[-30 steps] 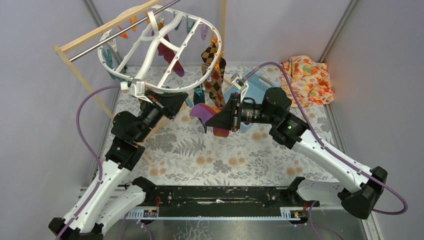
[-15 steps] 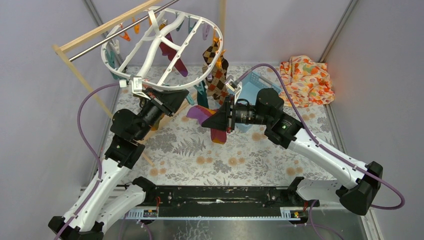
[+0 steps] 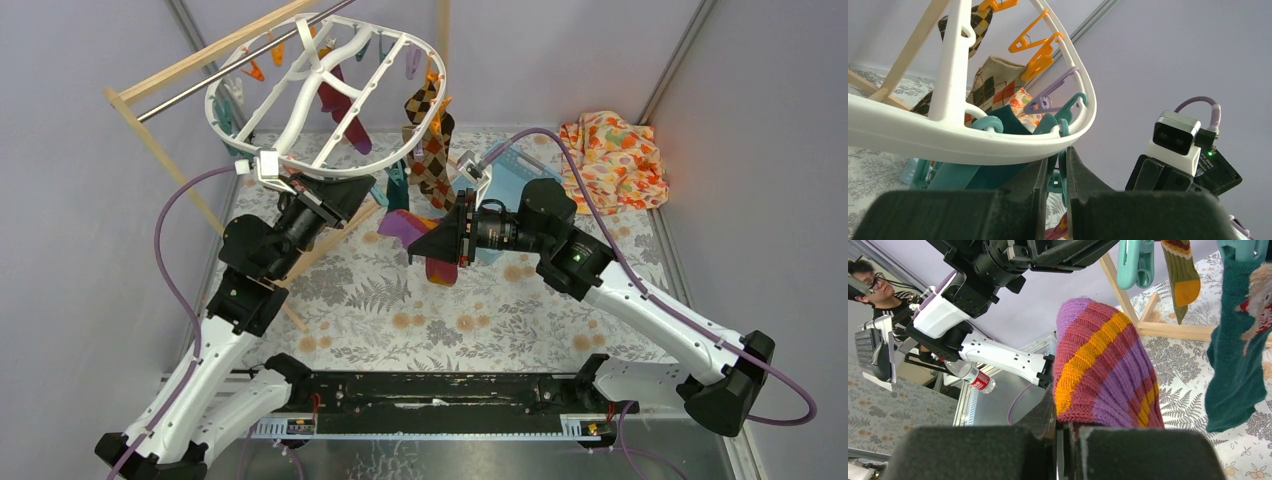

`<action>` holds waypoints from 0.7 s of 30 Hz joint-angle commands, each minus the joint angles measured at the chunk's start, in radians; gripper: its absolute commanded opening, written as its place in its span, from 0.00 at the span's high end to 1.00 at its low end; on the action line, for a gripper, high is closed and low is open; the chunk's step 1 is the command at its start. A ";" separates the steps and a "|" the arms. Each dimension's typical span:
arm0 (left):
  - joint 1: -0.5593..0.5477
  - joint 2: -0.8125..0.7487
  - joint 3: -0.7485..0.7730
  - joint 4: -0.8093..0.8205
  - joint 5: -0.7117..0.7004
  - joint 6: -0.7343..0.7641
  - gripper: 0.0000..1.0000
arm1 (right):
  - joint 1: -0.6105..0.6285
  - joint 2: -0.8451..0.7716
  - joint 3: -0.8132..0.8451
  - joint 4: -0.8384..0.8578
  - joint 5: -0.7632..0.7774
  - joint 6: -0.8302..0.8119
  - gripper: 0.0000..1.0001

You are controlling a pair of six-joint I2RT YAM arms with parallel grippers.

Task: Clip the socks to the hanger
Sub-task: Clamp the sock onto the hanger.

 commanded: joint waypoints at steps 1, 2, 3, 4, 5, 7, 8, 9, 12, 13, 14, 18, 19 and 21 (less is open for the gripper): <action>-0.005 0.004 0.045 -0.001 -0.022 -0.068 1.00 | 0.009 -0.025 0.025 0.017 0.025 -0.029 1.00; -0.004 0.005 0.048 -0.004 -0.021 -0.075 1.00 | 0.009 -0.019 0.023 0.018 0.027 -0.028 1.00; -0.004 0.005 0.051 -0.009 -0.019 -0.083 1.00 | 0.009 -0.015 0.022 0.024 0.025 -0.027 1.00; -0.005 0.004 0.056 -0.016 -0.022 -0.090 1.00 | 0.009 -0.011 0.020 0.029 0.025 -0.025 1.00; -0.005 0.004 0.058 -0.019 -0.024 -0.096 1.00 | 0.009 -0.008 0.017 0.035 0.025 -0.025 1.00; -0.005 0.001 0.066 -0.024 -0.025 -0.106 1.00 | 0.009 -0.005 0.017 0.041 0.027 -0.026 1.00; -0.004 -0.002 0.067 -0.028 -0.025 -0.110 1.00 | 0.009 -0.002 0.018 0.042 0.025 -0.026 1.00; -0.005 -0.004 0.070 -0.031 -0.022 -0.113 1.00 | 0.009 0.000 0.021 0.043 0.025 -0.027 1.00; -0.005 -0.009 0.074 -0.036 -0.016 -0.129 1.00 | 0.008 0.007 0.029 0.041 0.028 -0.033 1.00; -0.005 -0.011 0.075 -0.037 -0.013 -0.133 1.00 | 0.008 0.010 0.031 0.042 0.031 -0.035 1.00; -0.005 -0.011 0.077 -0.038 -0.011 -0.138 1.00 | 0.009 0.015 0.034 0.043 0.031 -0.035 1.00; -0.005 -0.016 0.087 -0.051 0.000 -0.138 1.00 | 0.009 0.024 0.042 0.051 0.029 -0.039 1.00; -0.004 -0.016 0.089 -0.055 -0.003 -0.136 1.00 | 0.009 0.021 0.045 0.053 0.030 -0.038 1.00; -0.005 -0.021 0.089 -0.062 -0.004 -0.135 1.00 | 0.008 0.022 0.057 0.047 0.033 -0.046 1.00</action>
